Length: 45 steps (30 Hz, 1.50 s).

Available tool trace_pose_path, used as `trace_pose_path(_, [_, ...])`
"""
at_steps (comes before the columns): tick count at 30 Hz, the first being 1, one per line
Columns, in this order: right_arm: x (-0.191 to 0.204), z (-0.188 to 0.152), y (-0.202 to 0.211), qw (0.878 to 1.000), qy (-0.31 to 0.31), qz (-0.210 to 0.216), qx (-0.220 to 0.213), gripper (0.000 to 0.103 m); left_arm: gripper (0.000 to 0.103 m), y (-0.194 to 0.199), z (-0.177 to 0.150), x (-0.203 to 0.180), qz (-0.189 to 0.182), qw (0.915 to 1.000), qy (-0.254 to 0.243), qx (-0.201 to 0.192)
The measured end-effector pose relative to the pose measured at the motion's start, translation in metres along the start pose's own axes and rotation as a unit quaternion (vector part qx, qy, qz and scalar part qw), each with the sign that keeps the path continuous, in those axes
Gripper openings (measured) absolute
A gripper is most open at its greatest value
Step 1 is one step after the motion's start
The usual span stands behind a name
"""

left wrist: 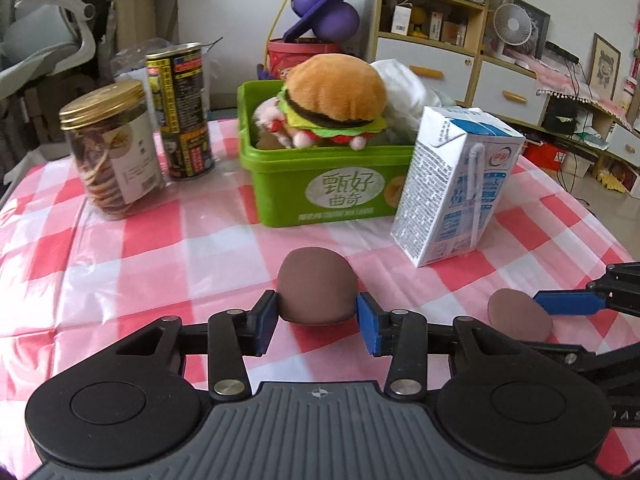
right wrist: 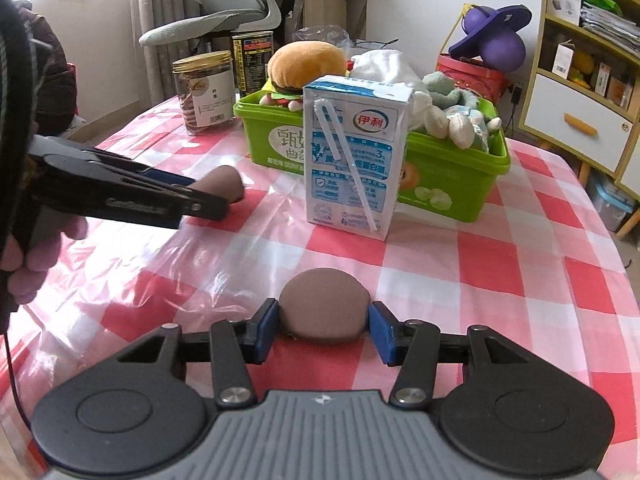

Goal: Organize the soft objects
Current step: 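Carry both brown pads over the green bin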

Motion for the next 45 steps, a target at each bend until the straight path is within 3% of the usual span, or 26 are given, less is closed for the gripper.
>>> trace_pose_path(13, [-0.002,0.01,0.01,1.0,-0.018,-0.001,-0.012,0.025,0.044,0.009,0.002,0.003,0.001,1.0,0.007,0.001])
trace_pose_path(24, [-0.031,0.025,0.022,0.996,-0.086,-0.002,-0.034,0.025,0.044,0.019,0.008,-0.001,-0.03,0.9986,0.043,-0.002])
trace_pose_path(30, [-0.048,0.035,0.032,0.991,-0.125,-0.002,-0.049,0.025,0.044,0.03,0.018,0.003,-0.028,0.9973,0.066,-0.013])
trace_pose_path(37, [-0.064,0.069,0.055,0.982,-0.168,0.005,-0.086,0.025,0.044,0.061,0.057,0.018,-0.028,0.9921,0.102,-0.068])
trace_pose_path(45, [-0.086,0.119,0.059,0.971,-0.202,0.011,-0.125,0.025,0.044,0.06,0.114,0.025,-0.034,0.9932,0.081,-0.076])
Point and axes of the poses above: each gripper's, at about its wrist camera, not at the fingertips, and y roughly against the way its jaws point, x to its left, z to its top, the point moved 8 cm from there along -y, roughly the way its jaws point, and after that the axes turned 3 degrees about -y, right-handed, at the moved point
